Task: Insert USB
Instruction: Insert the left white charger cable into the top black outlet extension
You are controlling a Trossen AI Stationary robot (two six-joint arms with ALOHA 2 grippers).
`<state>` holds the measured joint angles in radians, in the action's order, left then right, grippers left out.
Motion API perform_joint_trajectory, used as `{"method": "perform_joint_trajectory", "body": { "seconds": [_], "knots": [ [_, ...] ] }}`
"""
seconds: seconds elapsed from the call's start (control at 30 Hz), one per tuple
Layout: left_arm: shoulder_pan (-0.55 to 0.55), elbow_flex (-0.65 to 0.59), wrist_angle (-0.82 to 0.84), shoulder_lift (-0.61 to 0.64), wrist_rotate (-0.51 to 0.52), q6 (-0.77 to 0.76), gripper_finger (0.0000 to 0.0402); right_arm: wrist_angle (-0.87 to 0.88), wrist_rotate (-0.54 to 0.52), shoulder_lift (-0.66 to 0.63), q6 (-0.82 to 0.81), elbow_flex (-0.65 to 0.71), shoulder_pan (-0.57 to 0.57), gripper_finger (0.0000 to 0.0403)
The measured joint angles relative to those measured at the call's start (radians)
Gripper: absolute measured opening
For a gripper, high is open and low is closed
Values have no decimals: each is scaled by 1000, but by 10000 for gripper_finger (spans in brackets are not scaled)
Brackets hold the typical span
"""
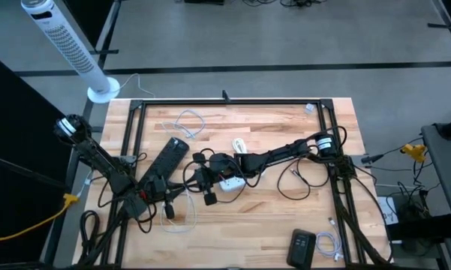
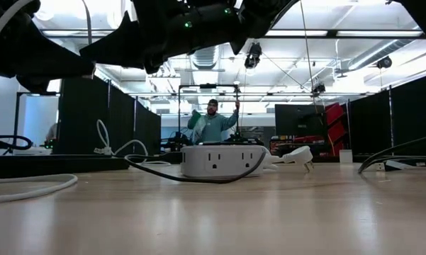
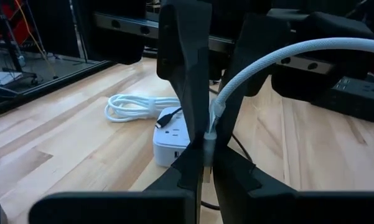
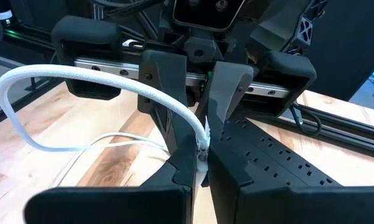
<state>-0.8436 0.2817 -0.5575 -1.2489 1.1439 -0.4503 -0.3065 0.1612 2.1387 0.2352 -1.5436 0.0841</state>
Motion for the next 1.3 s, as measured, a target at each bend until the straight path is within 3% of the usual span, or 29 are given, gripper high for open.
{"method": "perform_joint_trajectory", "body": {
  "seconds": [0.17,0.47,0.63,0.93,1.13,1.3],
  "knots": [
    [0,0,0,1,-2,16,18,8,-1,-1,0,0,0,12],
    [4,0,-10,49,-1,40,104,40,-12,-43,55,0,-5,12],
    [7,0,39,122,0,28,128,78,-43,-94,99,1,-13,12],
    [92,-1,427,274,154,-180,114,189,-87,-210,192,1,-10,12],
    [237,-3,650,275,83,-386,96,279,-84,-243,208,1,-6,12],
    [381,-3,725,233,-45,-459,80,335,-85,-243,188,1,-6,12]
  ]
}}
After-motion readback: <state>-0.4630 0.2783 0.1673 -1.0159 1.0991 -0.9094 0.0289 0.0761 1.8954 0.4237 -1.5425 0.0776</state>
